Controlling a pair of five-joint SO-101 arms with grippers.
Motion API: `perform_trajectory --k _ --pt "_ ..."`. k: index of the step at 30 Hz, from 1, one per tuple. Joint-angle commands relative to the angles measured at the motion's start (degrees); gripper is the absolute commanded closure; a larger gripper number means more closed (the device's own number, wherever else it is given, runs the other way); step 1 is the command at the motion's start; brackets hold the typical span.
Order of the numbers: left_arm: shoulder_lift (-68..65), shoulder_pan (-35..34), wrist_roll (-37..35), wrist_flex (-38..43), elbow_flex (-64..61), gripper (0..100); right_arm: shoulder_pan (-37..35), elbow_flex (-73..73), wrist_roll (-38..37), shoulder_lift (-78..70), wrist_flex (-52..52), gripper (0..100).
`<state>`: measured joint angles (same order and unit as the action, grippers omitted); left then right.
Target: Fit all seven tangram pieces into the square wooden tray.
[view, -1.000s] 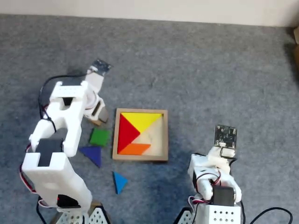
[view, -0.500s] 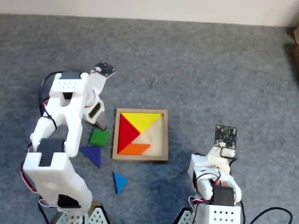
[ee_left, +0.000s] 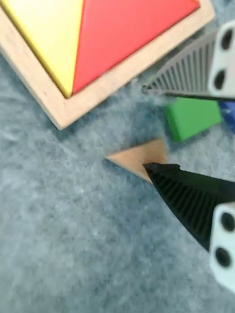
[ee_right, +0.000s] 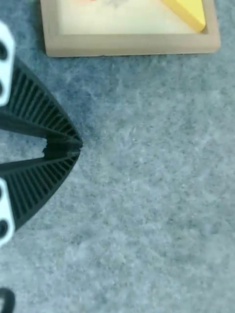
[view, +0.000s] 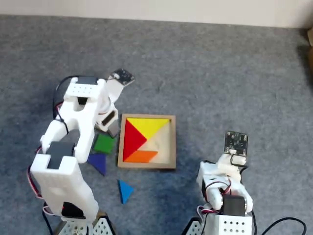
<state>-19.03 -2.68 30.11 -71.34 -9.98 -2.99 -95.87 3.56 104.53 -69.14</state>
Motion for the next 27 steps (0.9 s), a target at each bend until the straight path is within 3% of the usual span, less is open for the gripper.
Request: perform_trajectory --k 1,9,20,27 --pt "-3.91 -1.27 0.35 0.35 4.7 79 0.75 -7.16 0.09 0.75 -0.4 99.0" --pt "-12.09 -5.32 0.09 -3.87 16.31 84 0.75 -7.16 0.09 0.75 -0.4 99.0" --pt "-12.26 -5.14 0.0 -6.77 20.35 94 0.75 -7.16 0.09 0.75 -0.4 99.0" --pt "-6.73 -5.41 -5.98 -14.95 23.43 80 0.75 -7.16 0.09 0.75 -0.4 99.0"
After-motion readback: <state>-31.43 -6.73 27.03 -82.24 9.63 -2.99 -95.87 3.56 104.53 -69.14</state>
